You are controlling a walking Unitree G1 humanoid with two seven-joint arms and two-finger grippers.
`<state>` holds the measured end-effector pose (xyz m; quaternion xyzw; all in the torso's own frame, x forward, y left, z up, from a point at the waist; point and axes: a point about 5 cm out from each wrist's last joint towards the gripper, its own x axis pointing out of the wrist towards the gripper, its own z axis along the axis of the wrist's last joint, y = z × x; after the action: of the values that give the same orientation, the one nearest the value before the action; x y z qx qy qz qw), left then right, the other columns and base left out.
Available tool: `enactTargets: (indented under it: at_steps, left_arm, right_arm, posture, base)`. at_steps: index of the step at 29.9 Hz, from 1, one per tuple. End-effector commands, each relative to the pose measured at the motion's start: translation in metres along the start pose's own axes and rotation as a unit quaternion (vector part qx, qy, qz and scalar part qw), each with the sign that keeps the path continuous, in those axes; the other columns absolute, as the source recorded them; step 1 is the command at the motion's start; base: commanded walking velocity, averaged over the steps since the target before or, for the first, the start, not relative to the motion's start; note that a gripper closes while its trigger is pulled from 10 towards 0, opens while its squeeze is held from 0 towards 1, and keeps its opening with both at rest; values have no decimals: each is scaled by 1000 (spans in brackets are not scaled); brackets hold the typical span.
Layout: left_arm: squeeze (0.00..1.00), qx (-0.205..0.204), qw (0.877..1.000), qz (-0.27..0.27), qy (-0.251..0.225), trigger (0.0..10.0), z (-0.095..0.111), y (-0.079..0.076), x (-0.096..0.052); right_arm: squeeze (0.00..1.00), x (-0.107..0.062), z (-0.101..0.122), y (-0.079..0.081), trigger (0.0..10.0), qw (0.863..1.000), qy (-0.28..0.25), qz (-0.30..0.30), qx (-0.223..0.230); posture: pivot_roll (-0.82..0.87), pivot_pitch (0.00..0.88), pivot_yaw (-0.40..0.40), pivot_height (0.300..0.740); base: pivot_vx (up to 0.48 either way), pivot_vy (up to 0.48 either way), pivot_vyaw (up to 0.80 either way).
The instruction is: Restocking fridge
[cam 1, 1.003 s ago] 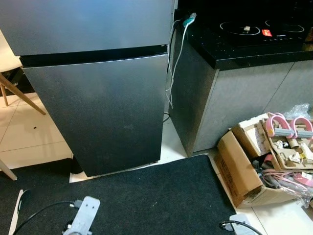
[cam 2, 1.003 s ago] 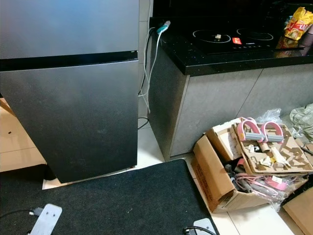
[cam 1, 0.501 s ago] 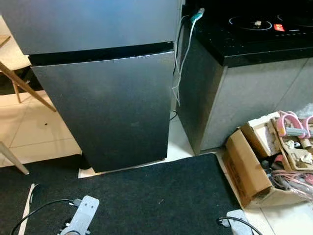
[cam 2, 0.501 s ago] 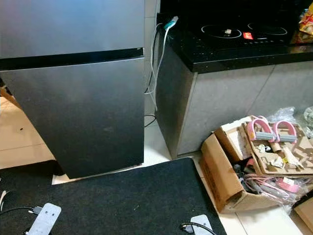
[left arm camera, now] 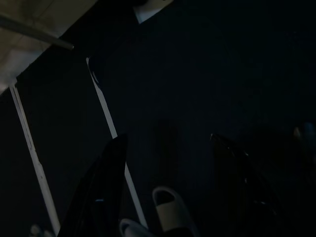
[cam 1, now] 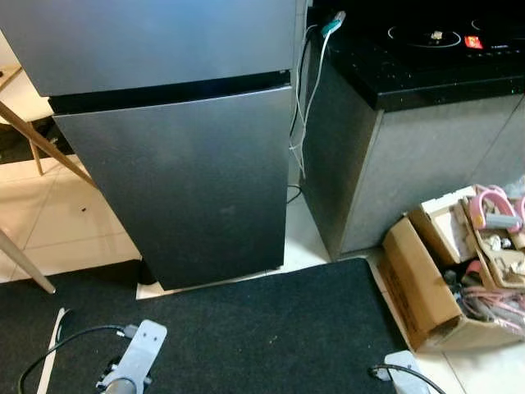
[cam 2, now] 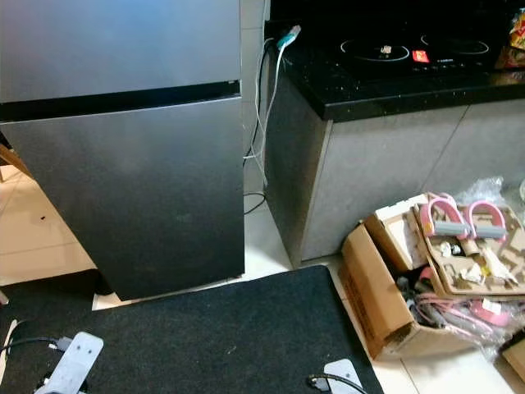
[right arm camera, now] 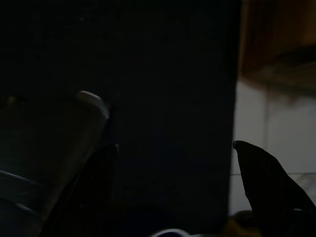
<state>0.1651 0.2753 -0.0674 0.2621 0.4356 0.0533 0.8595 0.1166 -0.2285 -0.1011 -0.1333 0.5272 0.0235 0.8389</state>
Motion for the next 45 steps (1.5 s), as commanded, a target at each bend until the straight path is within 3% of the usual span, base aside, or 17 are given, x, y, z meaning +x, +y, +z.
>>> enactTargets:
  at_steps: [1,14,45]
  left_arm:
    - [0,4,1000,-8,15,10000,-9,-7,-3]
    - [0,11,999,-7,31,10000,-23,-8,-7]
    - [0,7,999,-11,30,10000,-24,-13,-8]
  right_arm:
    - [8,2,9,-1,10000,1000,-14,-3,-4]
    - [12,1,7,7,10000,1000,-16,8,-12]
    - [16,1,6,6,10000,1000,-15,7,-10]
  posture:
    - [59,0,-23,706]
    - [67,6,-26,706]
    - [32,34,-37,706]
  base:
    - [0,0,800]
    - [0,0,800]
    - [0,0,800]
